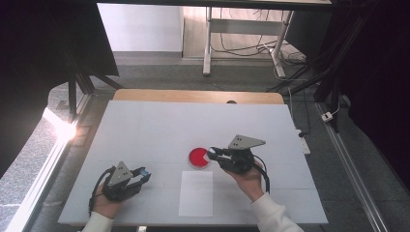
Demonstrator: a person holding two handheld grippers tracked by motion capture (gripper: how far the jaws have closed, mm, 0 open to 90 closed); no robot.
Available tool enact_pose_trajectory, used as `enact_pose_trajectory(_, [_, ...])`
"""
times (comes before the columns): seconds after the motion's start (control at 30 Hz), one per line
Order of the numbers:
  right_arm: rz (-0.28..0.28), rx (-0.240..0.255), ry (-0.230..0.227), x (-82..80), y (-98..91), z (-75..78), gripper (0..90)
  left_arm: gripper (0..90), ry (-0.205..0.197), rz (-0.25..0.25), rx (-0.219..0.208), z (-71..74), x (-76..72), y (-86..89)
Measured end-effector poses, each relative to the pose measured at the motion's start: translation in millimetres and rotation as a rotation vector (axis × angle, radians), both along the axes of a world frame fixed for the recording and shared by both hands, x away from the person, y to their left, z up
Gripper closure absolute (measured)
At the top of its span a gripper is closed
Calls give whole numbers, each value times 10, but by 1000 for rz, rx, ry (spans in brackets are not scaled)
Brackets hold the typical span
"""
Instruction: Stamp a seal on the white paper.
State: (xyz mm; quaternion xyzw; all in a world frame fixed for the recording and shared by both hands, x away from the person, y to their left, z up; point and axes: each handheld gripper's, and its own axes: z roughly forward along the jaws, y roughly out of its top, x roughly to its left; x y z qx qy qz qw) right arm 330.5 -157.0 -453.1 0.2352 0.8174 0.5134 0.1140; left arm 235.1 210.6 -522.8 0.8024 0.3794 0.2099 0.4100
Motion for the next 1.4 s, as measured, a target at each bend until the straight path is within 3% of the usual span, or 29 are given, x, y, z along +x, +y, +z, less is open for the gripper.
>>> enact_pose_trajectory(0.97, [64,-43,16,-202,101,-70,750,646,2,1,0,-4,0,6])
enact_pose_trajectory(1.4, [107,-91,32,-308,185,-153,750,645,5,0,0,-8,4,10])
